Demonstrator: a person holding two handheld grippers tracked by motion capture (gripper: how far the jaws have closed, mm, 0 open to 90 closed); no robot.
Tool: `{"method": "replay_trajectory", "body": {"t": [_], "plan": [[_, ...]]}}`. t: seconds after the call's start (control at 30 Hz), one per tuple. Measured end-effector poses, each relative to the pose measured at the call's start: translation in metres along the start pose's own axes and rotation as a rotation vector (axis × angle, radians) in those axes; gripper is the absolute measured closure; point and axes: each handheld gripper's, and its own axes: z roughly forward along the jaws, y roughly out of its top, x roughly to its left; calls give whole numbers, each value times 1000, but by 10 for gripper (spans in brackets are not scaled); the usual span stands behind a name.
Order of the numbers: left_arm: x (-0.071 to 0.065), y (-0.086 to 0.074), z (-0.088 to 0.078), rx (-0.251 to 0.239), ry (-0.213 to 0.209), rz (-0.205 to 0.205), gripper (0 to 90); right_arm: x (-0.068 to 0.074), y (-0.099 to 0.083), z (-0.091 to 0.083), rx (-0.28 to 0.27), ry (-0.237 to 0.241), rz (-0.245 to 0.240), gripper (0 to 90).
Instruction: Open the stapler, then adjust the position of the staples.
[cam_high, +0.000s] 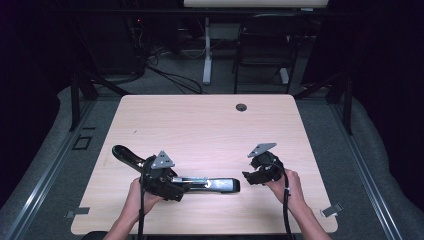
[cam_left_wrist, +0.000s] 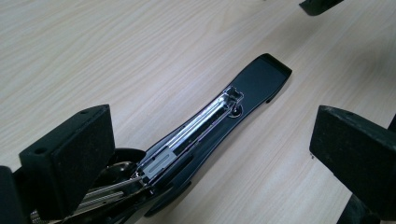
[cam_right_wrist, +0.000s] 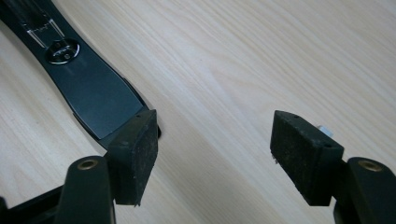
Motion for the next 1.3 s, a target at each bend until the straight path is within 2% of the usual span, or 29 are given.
{"method": "replay_trajectory", "body": {"t": [0.07, 0.17, 0.27, 0.33, 0.5, 0.53, 0.63, 0.8, 0.87, 0.97, 1.07, 1.2, 1.3], "plan": [[0, 0, 0, 5, -3, -6, 2, -4, 2, -2, 30, 24, -2, 283], [-1, 0, 1, 13, -1, 2, 1, -11, 1, -3, 64, 85, 30, 208], [-2, 0, 1, 18, -11, 5, 2, -18, -1, -5, 75, 85, 52, 161], [-3, -1, 1, 24, -19, 7, 1, -22, -4, -6, 60, 84, 81, 149], [-5, -11, -5, 39, -26, 20, 2, -32, -11, -5, 100, 114, 100, 137], [-4, -13, -6, 37, -30, 14, 2, -34, -12, -5, 124, 116, 94, 137], [-2, -17, -9, 41, -37, 2, 2, -37, -15, -3, 137, 117, 119, 138], [1, -22, -10, 66, -64, -2, 2, -38, -15, -4, 144, 99, 124, 141], [1, -27, -7, 124, -104, 0, 2, -40, -16, -3, 154, 93, 131, 142], [1, -33, -6, 156, -109, 4, 2, -45, -18, -1, 164, 99, 146, 151], [1, -35, -8, 156, -106, 2, 2, -48, -20, -1, 146, 101, 177, 155], [8, -39, -14, 134, -102, -27, 2, -54, -20, -4, 136, 85, 177, 157], [17, -44, -17, 136, -82, -61, 2, -61, -19, -6, 112, 86, 206, 158]]}}
